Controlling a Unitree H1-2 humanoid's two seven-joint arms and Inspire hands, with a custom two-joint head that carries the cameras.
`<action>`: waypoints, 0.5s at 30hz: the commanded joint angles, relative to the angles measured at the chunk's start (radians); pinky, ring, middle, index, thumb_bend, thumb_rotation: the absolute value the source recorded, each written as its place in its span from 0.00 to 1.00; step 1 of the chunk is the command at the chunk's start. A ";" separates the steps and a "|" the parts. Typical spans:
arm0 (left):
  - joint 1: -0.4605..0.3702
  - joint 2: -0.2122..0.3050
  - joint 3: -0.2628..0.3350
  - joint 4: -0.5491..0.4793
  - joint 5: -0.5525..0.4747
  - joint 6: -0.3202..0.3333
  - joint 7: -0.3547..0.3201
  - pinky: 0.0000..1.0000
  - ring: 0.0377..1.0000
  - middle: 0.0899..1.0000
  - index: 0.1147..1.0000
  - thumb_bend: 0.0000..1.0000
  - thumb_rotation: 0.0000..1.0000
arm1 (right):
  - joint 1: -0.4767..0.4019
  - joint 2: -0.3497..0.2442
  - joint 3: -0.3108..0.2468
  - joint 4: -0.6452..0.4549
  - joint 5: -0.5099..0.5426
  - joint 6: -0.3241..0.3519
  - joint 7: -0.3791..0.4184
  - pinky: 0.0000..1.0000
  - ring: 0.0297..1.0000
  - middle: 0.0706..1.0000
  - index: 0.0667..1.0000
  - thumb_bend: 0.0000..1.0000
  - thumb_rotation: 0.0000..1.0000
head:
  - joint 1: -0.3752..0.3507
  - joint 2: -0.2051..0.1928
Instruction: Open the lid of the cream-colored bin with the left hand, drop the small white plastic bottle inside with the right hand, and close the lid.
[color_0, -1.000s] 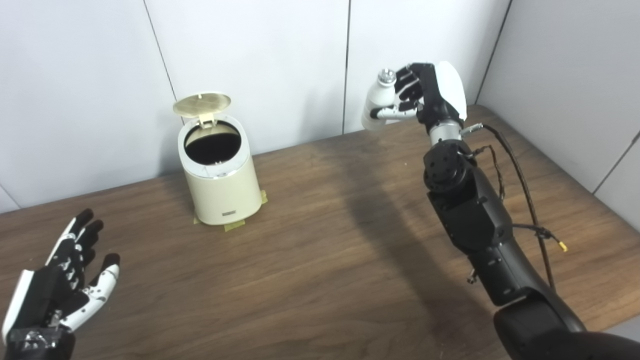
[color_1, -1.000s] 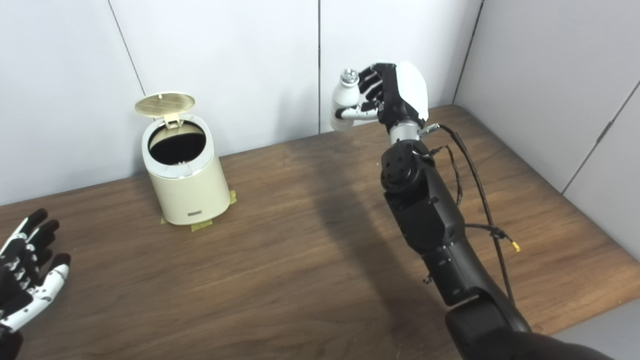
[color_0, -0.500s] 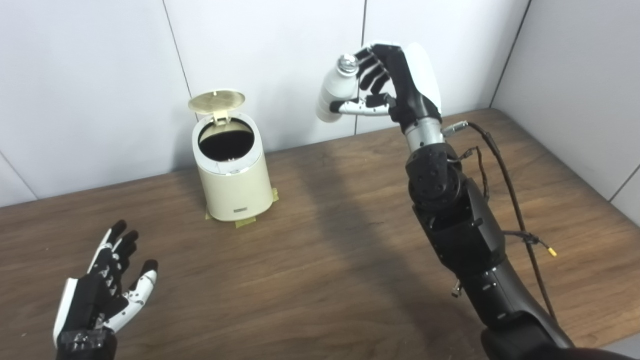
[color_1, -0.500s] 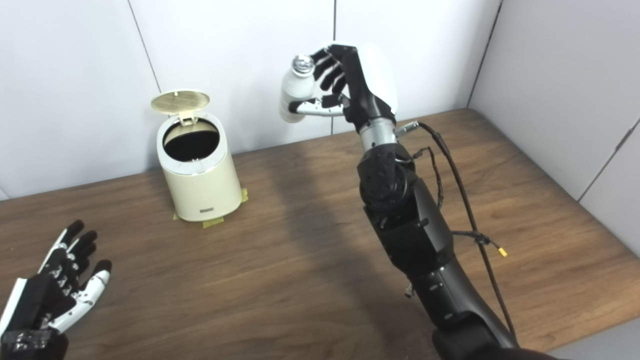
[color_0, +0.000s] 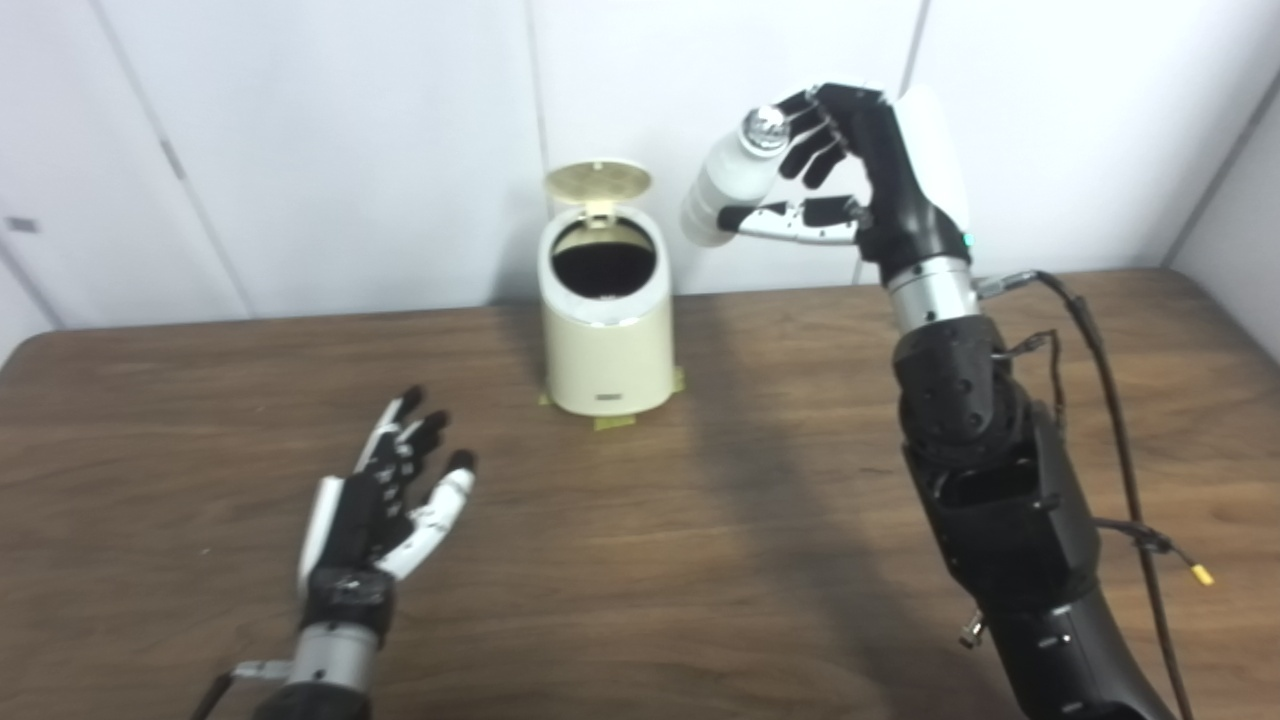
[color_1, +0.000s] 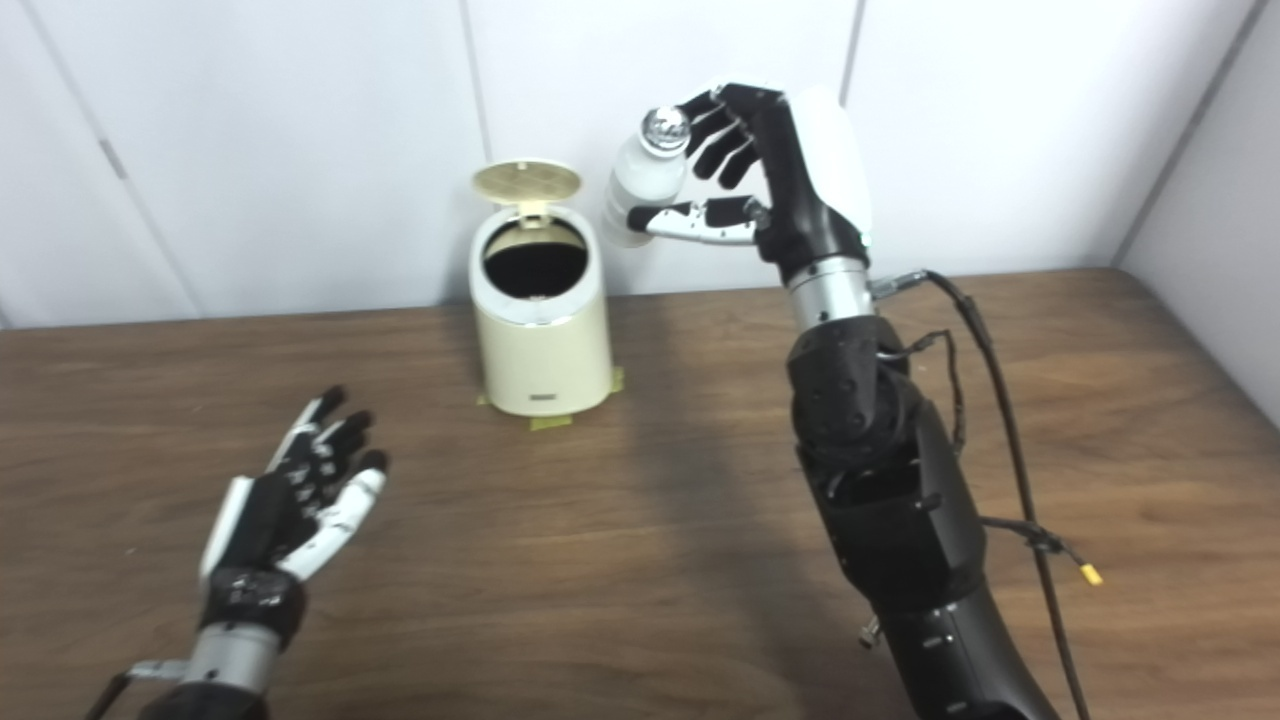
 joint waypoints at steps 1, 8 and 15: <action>-0.017 -0.008 0.008 -0.004 0.034 -0.054 -0.007 0.96 0.92 0.89 0.98 0.44 0.36 | -0.062 0.014 -0.002 0.006 0.010 -0.072 -0.017 0.35 0.42 0.46 0.43 0.52 0.00 | 0.013 -0.001; -0.009 -0.052 0.015 0.014 0.069 -0.087 -0.025 0.93 0.92 0.88 0.98 0.46 0.40 | -0.076 0.034 -0.007 0.068 0.025 -0.153 -0.020 0.36 0.43 0.46 0.42 0.52 0.00 | 0.046 -0.007; -0.009 -0.083 0.022 0.016 0.096 -0.090 -0.036 0.91 0.90 0.88 0.98 0.46 0.40 | -0.092 0.056 0.002 0.114 -0.030 -0.162 -0.056 0.34 0.42 0.46 0.43 0.52 0.00 | 0.065 -0.007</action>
